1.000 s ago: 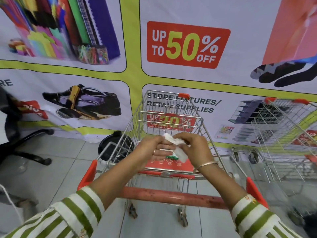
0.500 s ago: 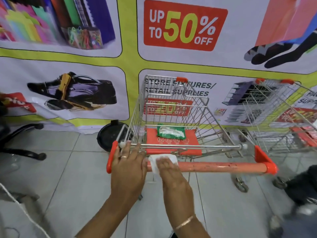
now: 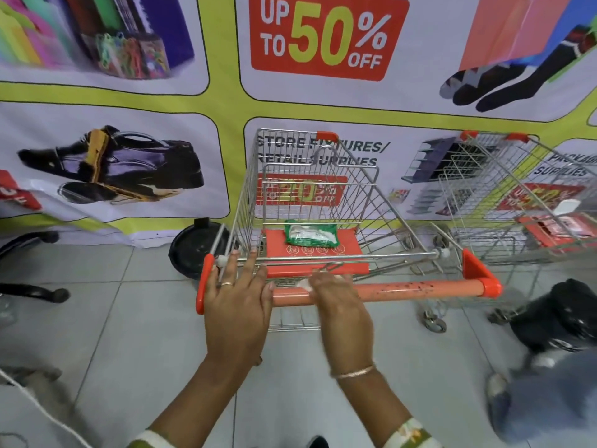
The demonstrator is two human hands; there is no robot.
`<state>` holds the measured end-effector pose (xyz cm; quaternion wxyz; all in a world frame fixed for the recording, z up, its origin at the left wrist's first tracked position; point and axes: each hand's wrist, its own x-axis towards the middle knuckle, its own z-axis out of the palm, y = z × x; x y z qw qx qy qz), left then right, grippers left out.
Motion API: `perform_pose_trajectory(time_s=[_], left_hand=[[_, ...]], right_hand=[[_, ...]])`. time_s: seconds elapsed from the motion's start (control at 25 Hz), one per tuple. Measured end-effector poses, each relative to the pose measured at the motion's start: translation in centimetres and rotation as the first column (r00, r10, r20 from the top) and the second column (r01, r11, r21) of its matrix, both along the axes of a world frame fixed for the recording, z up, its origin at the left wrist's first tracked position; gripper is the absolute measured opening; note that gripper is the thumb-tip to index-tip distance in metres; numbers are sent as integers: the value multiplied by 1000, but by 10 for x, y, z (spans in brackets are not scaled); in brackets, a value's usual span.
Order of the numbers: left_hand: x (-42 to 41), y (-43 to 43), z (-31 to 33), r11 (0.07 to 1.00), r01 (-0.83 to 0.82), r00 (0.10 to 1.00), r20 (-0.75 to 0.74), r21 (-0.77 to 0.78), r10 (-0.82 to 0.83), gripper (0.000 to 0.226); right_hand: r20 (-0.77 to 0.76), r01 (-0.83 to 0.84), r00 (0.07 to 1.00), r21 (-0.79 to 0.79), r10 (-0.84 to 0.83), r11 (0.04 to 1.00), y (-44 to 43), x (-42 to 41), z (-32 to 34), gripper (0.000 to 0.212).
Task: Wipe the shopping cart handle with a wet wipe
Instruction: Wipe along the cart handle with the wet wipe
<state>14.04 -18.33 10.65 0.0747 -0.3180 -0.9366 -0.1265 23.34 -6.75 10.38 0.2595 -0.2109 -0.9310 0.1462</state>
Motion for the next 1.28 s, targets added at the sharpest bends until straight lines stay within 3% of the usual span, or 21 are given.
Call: perform_pose_trajectory(time_s=[0.12, 0.28, 0.36, 0.44, 0.52, 0.6, 0.68, 0.8, 0.88, 1.04, 1.2, 1.28], left_hand=[[3, 4, 0, 1000, -26, 1000, 2, 8, 26, 50], [3, 6, 0, 999, -40, 999, -4, 15, 40, 49], [2, 5, 0, 999, -34, 999, -11, 9, 34, 49], [3, 5, 1, 999, -30, 1000, -8, 16, 30, 50], [5, 7, 1, 999, -39, 999, -6, 8, 39, 51], [8, 14, 2, 998, -61, 998, 13, 9, 61, 53], [12, 29, 5, 998, -55, 997, 62, 18, 54, 57], [18, 48, 3, 999, 13, 997, 75, -35, -11, 61], [17, 49, -2, 998, 26, 998, 50, -61, -23, 63], [16, 50, -2, 998, 14, 999, 39, -63, -12, 62], [15, 50, -1, 998, 0, 999, 35, -56, 2, 59], [15, 49, -2, 998, 5, 999, 36, -58, -3, 59]], right_hand=[[-5, 166, 986, -132, -169, 977, 24, 20, -2, 27], [-1, -57, 998, -37, 57, 998, -28, -9, -11, 48], [-40, -121, 992, -34, 119, 992, -5, 4, -12, 54], [-20, 10, 1000, -96, -12, 995, 35, 33, -11, 64], [23, 160, 987, -74, -159, 984, 58, 50, -7, 73], [76, 208, 976, -31, -205, 978, 47, 43, -9, 80], [86, 144, 986, -4, -144, 990, 21, 28, -11, 76], [95, 20, 995, 23, -22, 1000, 28, 34, -10, 54], [83, 116, 990, -45, -112, 992, 62, 54, -5, 49], [115, 221, 972, -142, -206, 965, 70, 55, -1, 61], [94, -15, 995, 10, 14, 1000, 22, 30, -4, 58], [53, 16, 999, -47, -13, 999, 48, 44, -4, 57]])
